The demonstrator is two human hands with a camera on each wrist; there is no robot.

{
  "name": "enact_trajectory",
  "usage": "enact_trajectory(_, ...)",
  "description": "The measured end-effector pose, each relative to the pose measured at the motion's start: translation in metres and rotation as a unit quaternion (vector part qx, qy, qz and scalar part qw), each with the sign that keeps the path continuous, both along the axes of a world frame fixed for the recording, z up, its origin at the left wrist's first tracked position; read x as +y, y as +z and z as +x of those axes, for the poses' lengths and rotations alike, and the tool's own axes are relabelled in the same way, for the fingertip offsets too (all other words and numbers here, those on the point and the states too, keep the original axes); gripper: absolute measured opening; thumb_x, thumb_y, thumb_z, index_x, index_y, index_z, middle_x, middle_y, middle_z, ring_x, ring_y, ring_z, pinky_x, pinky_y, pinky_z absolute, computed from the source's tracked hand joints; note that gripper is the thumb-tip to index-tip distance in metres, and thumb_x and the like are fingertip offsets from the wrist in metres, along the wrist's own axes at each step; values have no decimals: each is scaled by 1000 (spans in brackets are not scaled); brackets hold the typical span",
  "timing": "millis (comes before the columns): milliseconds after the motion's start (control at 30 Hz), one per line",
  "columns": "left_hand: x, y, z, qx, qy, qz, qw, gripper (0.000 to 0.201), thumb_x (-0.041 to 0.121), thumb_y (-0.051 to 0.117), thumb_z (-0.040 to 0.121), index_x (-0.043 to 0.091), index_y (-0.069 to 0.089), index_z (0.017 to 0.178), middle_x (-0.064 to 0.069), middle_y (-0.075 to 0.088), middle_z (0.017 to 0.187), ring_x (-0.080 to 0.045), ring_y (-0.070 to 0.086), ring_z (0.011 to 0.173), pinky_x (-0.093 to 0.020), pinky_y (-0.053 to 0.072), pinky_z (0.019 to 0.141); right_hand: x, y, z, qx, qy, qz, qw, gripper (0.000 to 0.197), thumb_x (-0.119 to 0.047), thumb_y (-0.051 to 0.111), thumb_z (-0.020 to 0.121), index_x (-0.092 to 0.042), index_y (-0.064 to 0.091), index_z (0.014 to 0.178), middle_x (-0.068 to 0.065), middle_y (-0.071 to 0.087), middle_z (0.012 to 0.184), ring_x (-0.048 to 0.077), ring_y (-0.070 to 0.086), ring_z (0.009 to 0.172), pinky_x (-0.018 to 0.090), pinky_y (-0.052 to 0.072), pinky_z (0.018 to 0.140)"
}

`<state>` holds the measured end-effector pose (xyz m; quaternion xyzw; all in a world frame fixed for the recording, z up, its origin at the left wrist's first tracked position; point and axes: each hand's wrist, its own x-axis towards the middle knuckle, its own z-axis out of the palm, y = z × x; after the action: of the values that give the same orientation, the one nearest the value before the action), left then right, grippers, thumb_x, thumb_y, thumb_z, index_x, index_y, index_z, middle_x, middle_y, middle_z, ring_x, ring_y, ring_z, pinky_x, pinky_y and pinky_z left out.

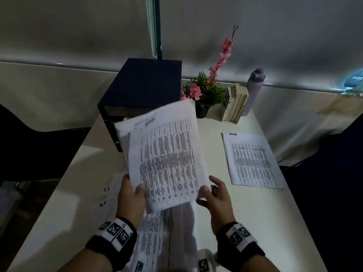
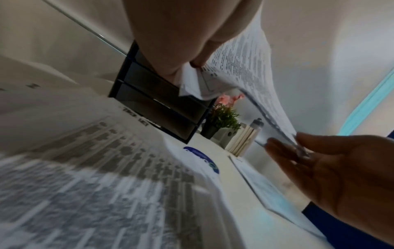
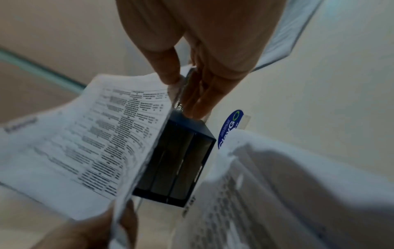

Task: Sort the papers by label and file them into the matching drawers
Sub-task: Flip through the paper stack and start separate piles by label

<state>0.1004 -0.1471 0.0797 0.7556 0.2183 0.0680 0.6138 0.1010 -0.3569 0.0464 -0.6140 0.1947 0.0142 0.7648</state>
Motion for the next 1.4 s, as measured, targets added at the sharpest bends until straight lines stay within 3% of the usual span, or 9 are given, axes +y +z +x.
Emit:
enact_trajectory(233,-47,-13,4,22,-157,-51,986,37,15,49,97,34,37,126,12,56,123,-9,58,109,-29,49,85,-14,-2,8,62,-27,79,995,7,1,53,92,-2,60,94,17,66,74,29,62,70,39,58,63)
enact_trajectory(433,-8,-60,-3,242,-262,329,875,91,31,67,83,31,6,151,3,-11,160,-24,-5,148,-50,18,119,-108,-13,41,111,-265,14,958,10,3,54,91,2,60,98,15,62,77,16,63,55,21,54,47)
enact_trajectory(600,13,-79,-12,349,-316,382,795,102,40,69,80,30,-3,151,-8,-21,158,-35,-10,147,-45,6,122,-187,-37,73,173,-305,52,935,47,-2,52,87,7,45,133,12,57,103,31,65,104,36,58,84)
enact_trajectory(700,17,-88,-11,350,-328,397,783,103,42,68,80,29,-5,151,-9,-21,158,-34,-9,147,-43,3,122,-201,-32,84,211,-311,32,926,36,-23,54,94,0,58,122,18,65,112,31,64,105,28,52,85)
enact_trajectory(967,31,-122,-14,324,-310,377,810,111,42,75,71,36,-4,150,-3,-22,158,-32,-13,147,-53,11,120,-210,-66,105,316,-163,-244,902,29,-35,70,81,-9,64,94,20,63,99,34,62,91,35,51,86)
enact_trajectory(1100,32,-126,-15,316,-300,367,822,110,42,76,71,40,-2,148,1,-22,158,-31,-13,147,-57,17,117,-197,-54,101,355,-154,-157,909,98,-39,95,37,-12,55,122,13,57,122,33,60,105,40,52,92)
enact_trajectory(1233,35,-114,-16,307,-284,340,842,100,40,75,73,42,9,148,6,-13,159,-29,-6,148,-50,18,119,-177,-36,75,270,-277,-68,920,39,-18,68,80,-11,53,115,14,59,100,22,61,79,34,52,76)
enact_trajectory(1300,41,-107,-18,284,-239,336,865,85,33,70,79,38,20,148,2,3,160,-27,10,146,-48,24,117,-160,-46,66,253,-220,-79,939,29,-7,53,91,1,54,119,11,59,90,15,57,63,34,52,75)
enact_trajectory(1400,56,-100,-27,310,-125,339,879,70,28,60,86,26,25,147,-7,21,153,-29,26,139,-47,33,112,-110,-57,53,238,-138,-140,951,12,1,53,90,2,62,81,13,56,63,10,53,34,22,50,45)
